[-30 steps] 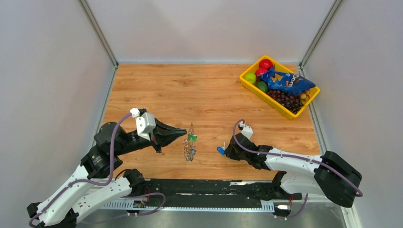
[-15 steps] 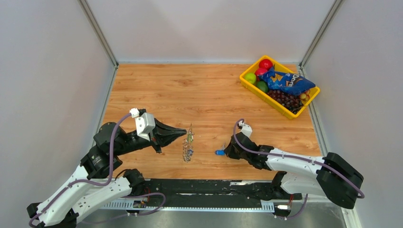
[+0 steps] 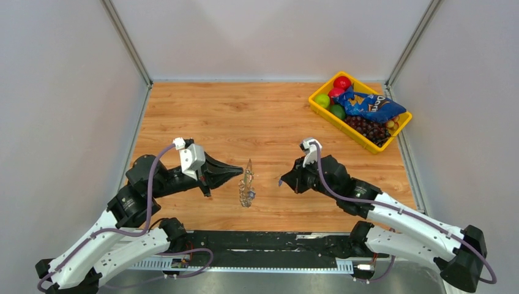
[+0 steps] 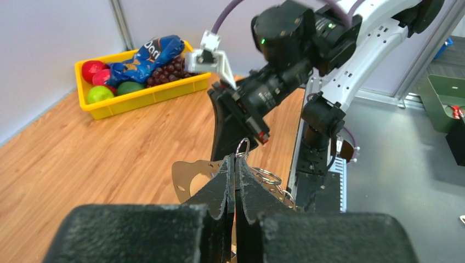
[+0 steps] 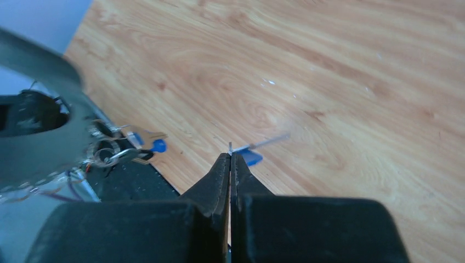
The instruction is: Put the keys on the keyring
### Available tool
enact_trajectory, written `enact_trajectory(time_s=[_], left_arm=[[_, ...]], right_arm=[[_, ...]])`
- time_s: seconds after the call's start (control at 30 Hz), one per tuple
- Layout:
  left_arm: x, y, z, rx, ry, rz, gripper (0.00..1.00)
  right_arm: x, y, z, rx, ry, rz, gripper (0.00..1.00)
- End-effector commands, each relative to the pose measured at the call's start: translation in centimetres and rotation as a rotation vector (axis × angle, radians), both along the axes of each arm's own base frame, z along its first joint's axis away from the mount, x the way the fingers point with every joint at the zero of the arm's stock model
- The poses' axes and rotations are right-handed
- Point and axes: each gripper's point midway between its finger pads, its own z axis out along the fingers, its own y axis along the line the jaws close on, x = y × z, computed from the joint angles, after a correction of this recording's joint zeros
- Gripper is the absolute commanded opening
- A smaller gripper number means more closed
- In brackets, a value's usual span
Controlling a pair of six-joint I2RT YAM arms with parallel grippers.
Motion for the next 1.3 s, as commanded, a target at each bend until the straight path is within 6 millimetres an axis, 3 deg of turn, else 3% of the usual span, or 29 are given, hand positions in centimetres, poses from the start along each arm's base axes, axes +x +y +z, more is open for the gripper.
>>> enact_trajectory(time_s=[0.0,0.27,0.57,0.93,1.27], left_arm=[[-0.2,0.1,2.5,-0.057,-0.060,-0.003,0.00],[0.8,0.7,2.4,-0.057,-0.075,0.063,0.00],[3.2,1.6,1.8,-0.035,-0.115,0.198,0.00],[5.5,2.6,1.1,-0.008,-0.236,0.322,0.00],[5.2,2.9,1.6,-0.078,-0.384,0.322,0.00]], right_arm=[[-1.8,0.7,5.3,-0.001,-0.208,0.244,0.00],[-5.6,1.9,12.0,0.071,-0.395,0.549,0.00],[-6.1,3.0,17.0,0.059,-0.521,0.681,0.00],[-4.8,5.6,20.1,0.067,-0.557,0.720,0.00],[-4.0,8.3,21.1,0.116,-0.507,0.752,0.00]])
